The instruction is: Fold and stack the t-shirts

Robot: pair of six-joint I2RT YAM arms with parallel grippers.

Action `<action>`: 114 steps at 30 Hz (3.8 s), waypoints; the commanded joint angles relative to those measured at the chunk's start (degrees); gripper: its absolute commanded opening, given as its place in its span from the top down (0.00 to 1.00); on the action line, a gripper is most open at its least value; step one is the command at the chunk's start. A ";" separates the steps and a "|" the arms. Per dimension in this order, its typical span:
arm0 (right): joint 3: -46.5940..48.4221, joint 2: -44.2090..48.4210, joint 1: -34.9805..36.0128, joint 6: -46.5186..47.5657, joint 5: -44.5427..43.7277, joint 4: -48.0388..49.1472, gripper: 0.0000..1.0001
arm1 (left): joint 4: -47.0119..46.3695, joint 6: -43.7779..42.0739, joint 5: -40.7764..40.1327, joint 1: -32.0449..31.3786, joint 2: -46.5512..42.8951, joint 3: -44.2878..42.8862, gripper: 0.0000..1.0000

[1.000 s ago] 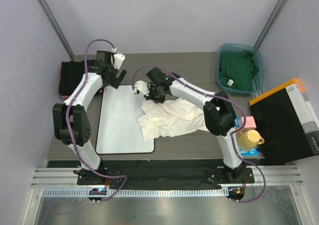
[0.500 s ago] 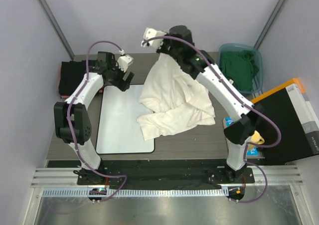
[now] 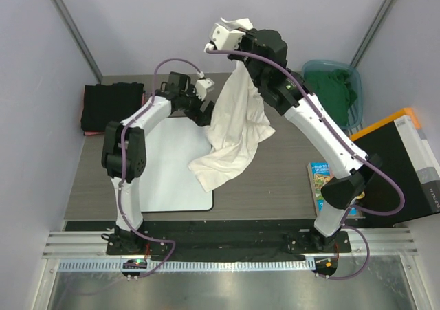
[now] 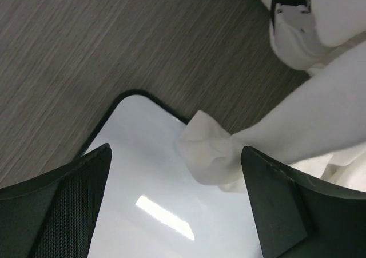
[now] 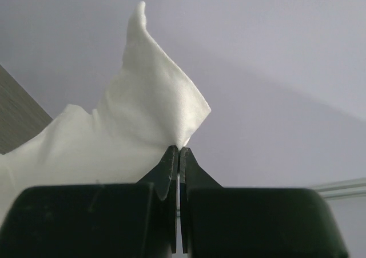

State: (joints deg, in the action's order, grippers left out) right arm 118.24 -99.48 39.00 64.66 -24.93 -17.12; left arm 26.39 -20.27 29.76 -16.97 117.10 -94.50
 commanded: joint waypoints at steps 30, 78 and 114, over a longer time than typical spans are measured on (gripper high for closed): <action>-3.36 5.09 -0.33 6.18 -6.10 9.13 0.99 | 1.38 -11.54 10.85 -0.52 4.27 -4.37 0.18; -41.31 41.18 -25.12 -9.75 43.63 -36.36 0.99 | 29.38 -47.21 -14.58 3.52 -54.15 23.20 1.00; -56.10 26.54 -24.94 5.65 48.13 -48.97 0.99 | 36.46 -59.00 -9.64 0.54 -33.96 34.30 0.48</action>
State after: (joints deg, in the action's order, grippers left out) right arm 60.07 -71.68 14.13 70.52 23.24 -68.10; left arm 71.44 -79.94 19.09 -16.38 81.80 -59.72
